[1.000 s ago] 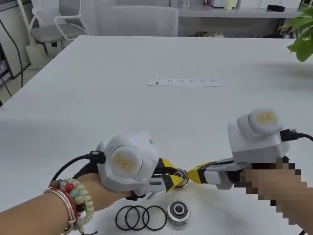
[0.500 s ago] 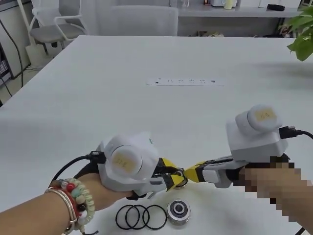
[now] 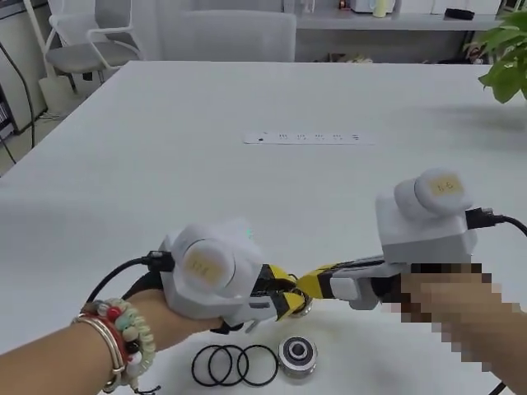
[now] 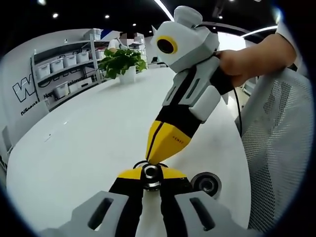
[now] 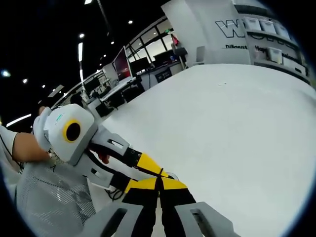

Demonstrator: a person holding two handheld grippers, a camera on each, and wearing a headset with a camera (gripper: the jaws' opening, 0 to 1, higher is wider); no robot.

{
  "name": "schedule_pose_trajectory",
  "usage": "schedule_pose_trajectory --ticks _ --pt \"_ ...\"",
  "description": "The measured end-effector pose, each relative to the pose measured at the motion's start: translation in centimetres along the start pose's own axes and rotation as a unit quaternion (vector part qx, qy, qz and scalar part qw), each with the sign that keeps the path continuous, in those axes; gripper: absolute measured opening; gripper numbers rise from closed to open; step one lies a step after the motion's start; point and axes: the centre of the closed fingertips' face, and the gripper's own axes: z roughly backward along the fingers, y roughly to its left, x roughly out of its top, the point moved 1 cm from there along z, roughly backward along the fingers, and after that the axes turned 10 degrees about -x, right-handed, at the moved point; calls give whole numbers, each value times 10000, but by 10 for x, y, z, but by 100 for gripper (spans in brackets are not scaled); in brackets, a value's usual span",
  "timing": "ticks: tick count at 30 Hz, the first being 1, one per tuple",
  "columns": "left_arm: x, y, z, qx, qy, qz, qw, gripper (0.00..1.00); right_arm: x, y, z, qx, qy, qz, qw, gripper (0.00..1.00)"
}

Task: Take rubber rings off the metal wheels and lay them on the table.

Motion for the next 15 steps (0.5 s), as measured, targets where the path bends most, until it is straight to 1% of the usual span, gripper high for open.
schedule_pose_trajectory --ticks 2,5,6,7,8,9,10,11,12,13,15 --pt "-2 0 3 -83 129 96 9998 9 -1 -1 0 -14 20 -17 10000 0" --pt "2 3 12 -121 55 101 9999 13 0 -2 0 -53 11 -1 10000 0" --pt "3 2 14 -190 17 162 9997 15 0 -2 1 -48 2 -10 10000 0" --pt "3 -5 17 -433 -10 389 9983 19 1 -2 1 -41 -2 -26 10000 0" --pt "4 -6 19 -482 -57 415 9980 23 1 -2 1 -42 8 -36 10000 0" --pt "3 -5 24 -471 -50 307 9984 27 0 -2 1 -46 15 -31 10000 0" --pt "2 -7 26 -514 -7 237 9984 31 0 -2 1 -51 17 -23 10000 0" --pt "-2 -9 30 -571 107 179 9982 35 0 -2 1 -48 20 -18 10000 0" --pt "-5 -10 32 -609 182 182 9978 38 0 -1 1 -44 28 -15 10000 0" --pt "-6 -12 35 -640 218 159 9976 42 0 0 1 -42 27 -14 10000 0" --pt "-7 -14 39 -683 256 110 9973 46 0 0 1 -23 23 -21 10000 0"
